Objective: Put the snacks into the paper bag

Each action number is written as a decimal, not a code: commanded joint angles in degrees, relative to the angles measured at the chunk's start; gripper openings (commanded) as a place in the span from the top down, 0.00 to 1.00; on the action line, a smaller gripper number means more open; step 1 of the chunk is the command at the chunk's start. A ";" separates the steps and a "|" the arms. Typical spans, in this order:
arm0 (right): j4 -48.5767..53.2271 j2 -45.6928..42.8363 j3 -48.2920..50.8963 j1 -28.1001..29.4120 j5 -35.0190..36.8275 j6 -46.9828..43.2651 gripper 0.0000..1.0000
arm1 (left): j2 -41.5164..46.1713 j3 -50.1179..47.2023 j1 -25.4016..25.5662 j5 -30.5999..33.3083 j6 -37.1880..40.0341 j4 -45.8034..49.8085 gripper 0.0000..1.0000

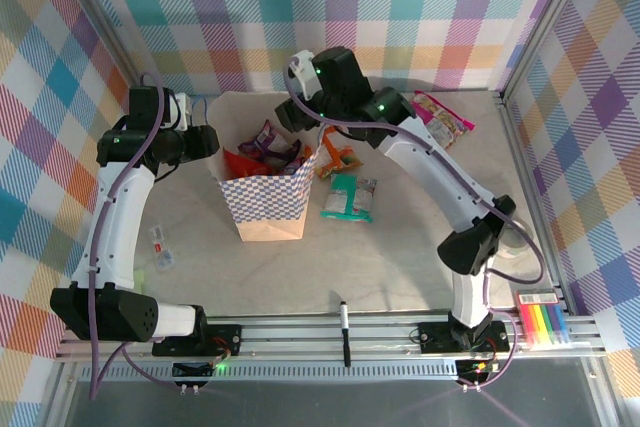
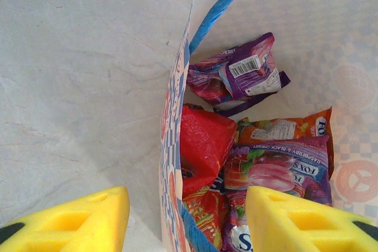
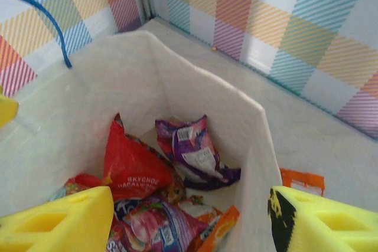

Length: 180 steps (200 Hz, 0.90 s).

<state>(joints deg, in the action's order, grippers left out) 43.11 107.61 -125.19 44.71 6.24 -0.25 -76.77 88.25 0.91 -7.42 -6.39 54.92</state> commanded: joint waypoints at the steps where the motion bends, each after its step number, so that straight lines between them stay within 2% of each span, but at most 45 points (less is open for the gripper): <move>1: -4.35 -5.74 4.04 0.47 -0.25 1.93 0.30 | 0.76 -0.15 -0.63 -0.39 0.26 -0.77 0.45; 35: -7.58 -11.83 11.94 0.47 -0.50 3.74 0.28 | 0.48 0.25 -0.46 -0.97 -0.20 -0.87 0.45; 104: -7.74 -24.26 28.35 -1.29 8.14 7.98 0.24 | -0.04 1.79 -0.19 -0.53 0.23 -0.25 0.45; 137: -7.35 -31.22 35.90 -6.47 7.11 15.50 0.22 | -0.49 1.96 0.36 -0.82 -0.11 -0.42 0.45; 180: -7.13 -37.00 43.08 -15.89 0.90 22.82 0.20 | -1.17 3.01 0.81 -0.65 -0.02 0.69 0.45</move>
<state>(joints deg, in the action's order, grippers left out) 36.93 73.19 -84.68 32.29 10.74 16.32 -77.41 88.86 1.19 -7.66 -6.42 55.09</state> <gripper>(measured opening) 0.797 0.550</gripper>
